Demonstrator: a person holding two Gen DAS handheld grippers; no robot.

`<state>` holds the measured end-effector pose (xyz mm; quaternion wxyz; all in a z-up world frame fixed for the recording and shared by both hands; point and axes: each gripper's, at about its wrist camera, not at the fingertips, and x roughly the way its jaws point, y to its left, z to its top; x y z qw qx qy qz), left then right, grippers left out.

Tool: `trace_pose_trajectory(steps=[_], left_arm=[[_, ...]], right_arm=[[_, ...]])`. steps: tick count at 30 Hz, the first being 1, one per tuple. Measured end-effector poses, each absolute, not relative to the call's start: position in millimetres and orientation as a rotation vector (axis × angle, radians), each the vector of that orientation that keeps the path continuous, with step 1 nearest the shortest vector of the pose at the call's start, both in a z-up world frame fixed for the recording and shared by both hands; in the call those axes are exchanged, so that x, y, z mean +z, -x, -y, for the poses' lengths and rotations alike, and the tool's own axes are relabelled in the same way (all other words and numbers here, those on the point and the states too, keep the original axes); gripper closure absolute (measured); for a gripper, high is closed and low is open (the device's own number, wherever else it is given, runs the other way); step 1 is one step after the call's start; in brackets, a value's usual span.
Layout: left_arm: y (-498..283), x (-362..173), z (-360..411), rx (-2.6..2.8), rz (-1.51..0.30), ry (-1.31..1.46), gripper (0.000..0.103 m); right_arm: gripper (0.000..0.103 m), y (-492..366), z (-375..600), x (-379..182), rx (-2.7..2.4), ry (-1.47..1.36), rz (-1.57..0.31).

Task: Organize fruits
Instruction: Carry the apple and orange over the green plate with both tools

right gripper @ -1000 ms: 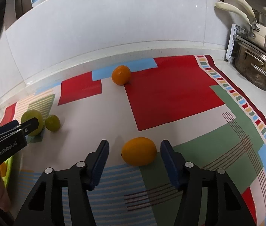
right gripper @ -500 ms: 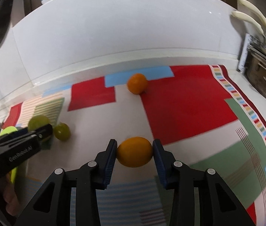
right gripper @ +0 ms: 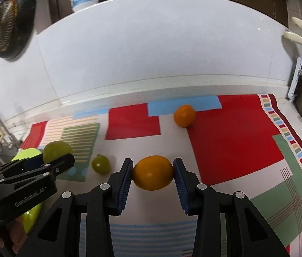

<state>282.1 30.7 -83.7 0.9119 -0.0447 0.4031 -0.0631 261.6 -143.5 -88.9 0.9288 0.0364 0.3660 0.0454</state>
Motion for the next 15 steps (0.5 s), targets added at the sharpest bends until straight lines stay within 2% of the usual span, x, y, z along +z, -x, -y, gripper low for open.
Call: trace_pose_trajectory(steps=[15], left_arm=[[-202, -37, -59, -0.078, -0.723, 0.07, 0.054]], right_arm=[[0.063, -209, 108, -35, 0.241, -0.031, -0.649]])
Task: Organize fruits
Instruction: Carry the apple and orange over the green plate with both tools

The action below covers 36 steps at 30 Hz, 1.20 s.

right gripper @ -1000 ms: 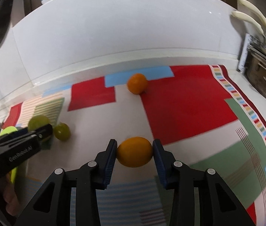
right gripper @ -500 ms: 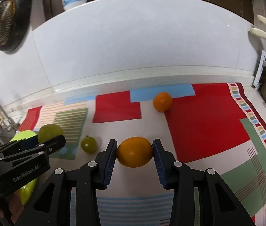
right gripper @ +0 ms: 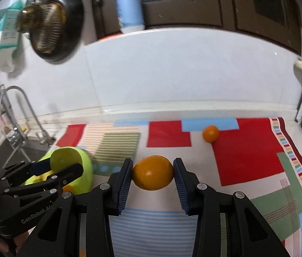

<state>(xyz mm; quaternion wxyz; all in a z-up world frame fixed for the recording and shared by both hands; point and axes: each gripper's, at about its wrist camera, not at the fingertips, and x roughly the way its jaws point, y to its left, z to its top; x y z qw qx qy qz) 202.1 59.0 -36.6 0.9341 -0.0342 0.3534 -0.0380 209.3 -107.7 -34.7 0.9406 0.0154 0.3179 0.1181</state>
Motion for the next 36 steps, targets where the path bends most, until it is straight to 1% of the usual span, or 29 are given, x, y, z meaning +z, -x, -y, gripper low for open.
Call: trace_pose_trajectory(steps=[7, 18, 26, 36], left_arm=[[-171, -23, -85, -0.021, -0.691, 0.081, 0.054], [-148, -14, -130, 0.055, -0.665, 0.056, 0.054], [-156, -17, -158, 0.072, -0.675, 0.027, 0.054], [-180, -42, -190, 0.076, -0.731, 0.034, 0.054]], right_arm=[[0.063, -186, 79, -15, 0.318, 0.002, -0.599], [0.063, -176, 29, -8, 0.421, 0.039, -0.571], [0.063, -189, -7, -12, 0.475, 0.075, -0.596], [0.063, -219, -44, -38, 0.519, 0.095, -0.656]])
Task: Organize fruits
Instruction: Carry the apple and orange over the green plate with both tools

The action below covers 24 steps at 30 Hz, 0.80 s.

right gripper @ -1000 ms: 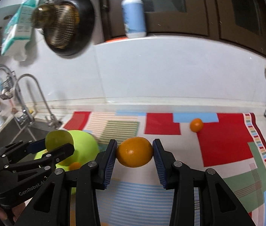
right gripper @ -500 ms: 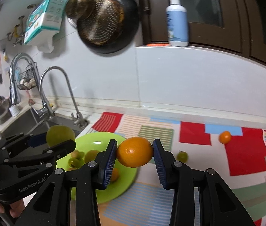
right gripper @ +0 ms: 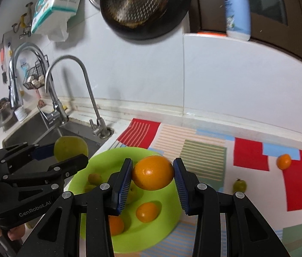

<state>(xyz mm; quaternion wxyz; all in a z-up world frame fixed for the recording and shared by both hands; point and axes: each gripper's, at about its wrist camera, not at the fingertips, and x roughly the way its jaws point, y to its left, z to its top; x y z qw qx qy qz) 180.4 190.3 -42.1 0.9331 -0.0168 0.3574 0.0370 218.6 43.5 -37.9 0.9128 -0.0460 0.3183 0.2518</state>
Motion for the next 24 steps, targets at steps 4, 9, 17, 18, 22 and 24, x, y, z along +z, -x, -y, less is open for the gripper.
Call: trace_pose_trajectory(steps=[4, 9, 17, 18, 22, 24], left_arm=[[-193, -56, -197, 0.068, -0.76, 0.036, 0.054], [-205, -73, -202, 0.057, -0.795, 0.048, 0.054], [-218, -88, -205, 0.043, -0.831, 0.065, 0.053], [-219, -88, -204, 0.039, -0.834, 0.064, 0.053], [-222, -90, -204, 0.04, -0.855, 0.076, 0.053], [-219, -87, -204, 0.043, -0.839, 0.074, 0.053]], right_arm=[[0.063, -230, -52, -52, 0.521, 0.101, -0.688], [0.063, -245, -60, -69, 0.526, 0.104, -0.732], [0.063, -261, -63, -88, 0.524, 0.101, -0.779], [0.063, -262, -63, -89, 0.526, 0.099, -0.782], [0.063, -263, -63, -91, 0.525, 0.093, -0.785], [0.06, -263, -62, -90, 0.521, 0.089, -0.784]])
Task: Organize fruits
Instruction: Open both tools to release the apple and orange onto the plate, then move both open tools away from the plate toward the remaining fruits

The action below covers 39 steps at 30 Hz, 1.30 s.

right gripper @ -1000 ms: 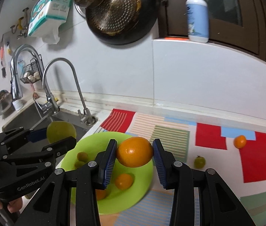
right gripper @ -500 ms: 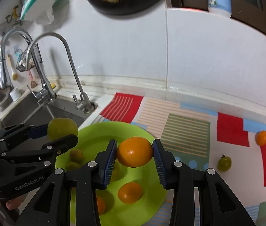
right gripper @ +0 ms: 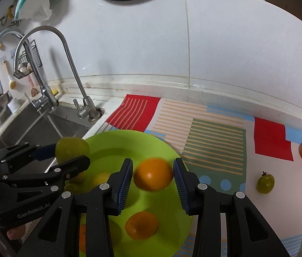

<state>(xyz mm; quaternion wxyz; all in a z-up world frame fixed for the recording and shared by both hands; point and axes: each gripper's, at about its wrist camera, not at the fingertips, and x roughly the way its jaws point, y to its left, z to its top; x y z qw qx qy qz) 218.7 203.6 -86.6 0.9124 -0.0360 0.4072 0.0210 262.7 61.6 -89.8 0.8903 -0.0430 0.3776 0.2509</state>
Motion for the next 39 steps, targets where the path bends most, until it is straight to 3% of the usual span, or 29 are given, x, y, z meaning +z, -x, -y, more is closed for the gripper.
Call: trace_pose_trajectory(steps=[1, 10, 13, 18, 26, 39], left_arm=[[-217, -84, -203, 0.048, -0.828, 0.068, 0.052], [-187, -55, -193, 0.088, -0.751, 0.038, 0.043], [-175, -49, -189, 0.096, -0.74, 0.039, 0.04], [-157, -41, -179, 0.109, -0.725, 0.044, 0.038], [-131, -21, -158, 0.126, -0.673, 0.036, 0.026], [-115, -4, -105, 0.104, -0.616, 0.017, 0.016]], right_arm=[[0.055, -262, -60, -88, 0.515, 0.086, -0.78], [0.055, -245, -44, -71, 0.486, 0.068, -0.732], [0.047, -234, -37, -64, 0.469, 0.068, -0.707], [0.043, -217, -23, -51, 0.443, 0.073, -0.671], [0.032, -189, 4, -33, 0.404, 0.056, -0.616], [0.027, -164, 58, -13, 0.333, 0.058, -0.564]])
